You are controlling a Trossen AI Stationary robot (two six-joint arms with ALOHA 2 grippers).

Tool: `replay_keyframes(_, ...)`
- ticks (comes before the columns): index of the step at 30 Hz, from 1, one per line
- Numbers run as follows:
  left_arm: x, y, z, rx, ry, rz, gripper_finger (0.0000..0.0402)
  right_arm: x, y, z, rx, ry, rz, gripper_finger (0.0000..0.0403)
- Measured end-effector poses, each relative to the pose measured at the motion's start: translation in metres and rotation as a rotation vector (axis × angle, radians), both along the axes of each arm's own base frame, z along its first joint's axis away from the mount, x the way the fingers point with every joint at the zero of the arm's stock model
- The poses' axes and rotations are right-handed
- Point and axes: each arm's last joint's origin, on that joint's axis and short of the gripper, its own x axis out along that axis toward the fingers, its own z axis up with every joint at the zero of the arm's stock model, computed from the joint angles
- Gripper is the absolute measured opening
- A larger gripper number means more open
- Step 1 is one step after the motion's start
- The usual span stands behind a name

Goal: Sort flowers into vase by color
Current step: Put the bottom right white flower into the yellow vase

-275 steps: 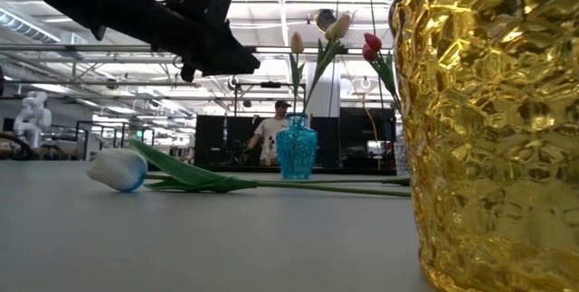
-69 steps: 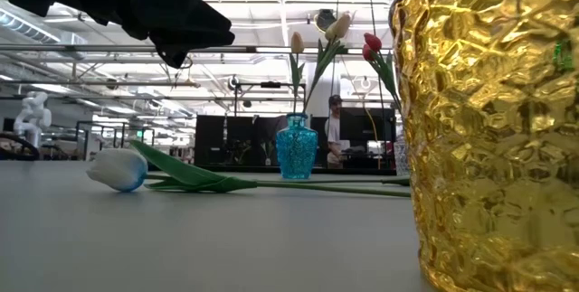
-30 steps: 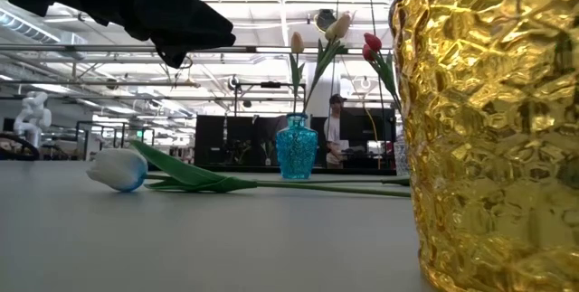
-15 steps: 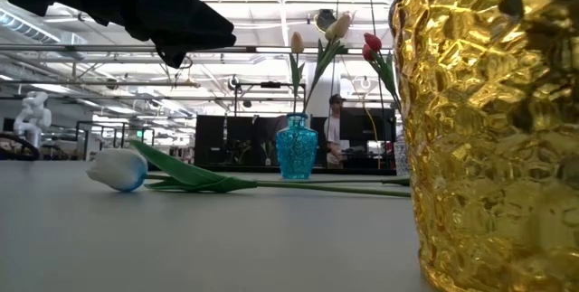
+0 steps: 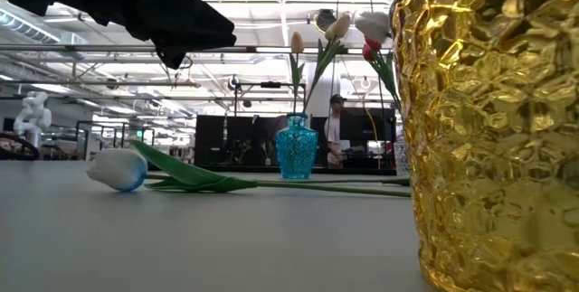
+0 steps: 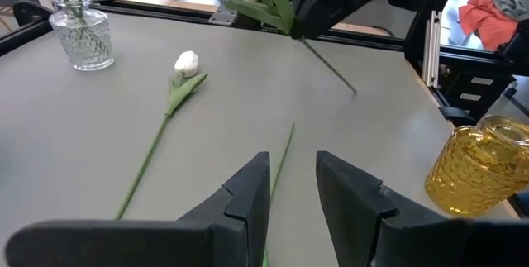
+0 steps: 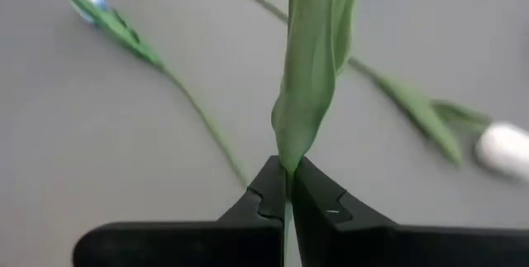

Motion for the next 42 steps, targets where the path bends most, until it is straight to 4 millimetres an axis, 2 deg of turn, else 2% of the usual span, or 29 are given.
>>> replay_keyframes(9, 0.0, 0.001, 0.0, 0.006, -0.003, 0.023, 0.0107, 0.028, -0.02, 0.03, -0.109, -0.056, 0.054, 0.0)
replay_keyframes(16, 0.0, 0.001, 0.0, 0.005, -0.001, 0.021, 0.0107, 0.053, -0.02, 0.06, -0.184, -0.222, 0.172, 0.0)
replay_keyframes(21, 0.001, 0.0, 0.004, -0.031, -0.038, 0.022, 0.0107, 0.067, -0.011, 0.079, -0.255, -0.367, 0.298, 0.0)
replay_keyframes(27, 0.002, -0.006, 0.019, -0.035, -0.192, -0.073, 0.0107, 0.07, 0.004, 0.095, -0.382, -0.46, 0.435, 0.0)
replay_keyframes(37, -0.007, -0.027, 0.045, 0.068, -0.474, -0.282, 0.0107, 0.059, 0.034, 0.107, -0.461, -0.55, 0.565, 0.0)
replay_keyframes(42, -0.009, -0.029, 0.05, 0.095, -0.535, -0.331, 0.0107, 0.062, 0.053, 0.102, -0.506, -0.587, 0.627, 0.0)
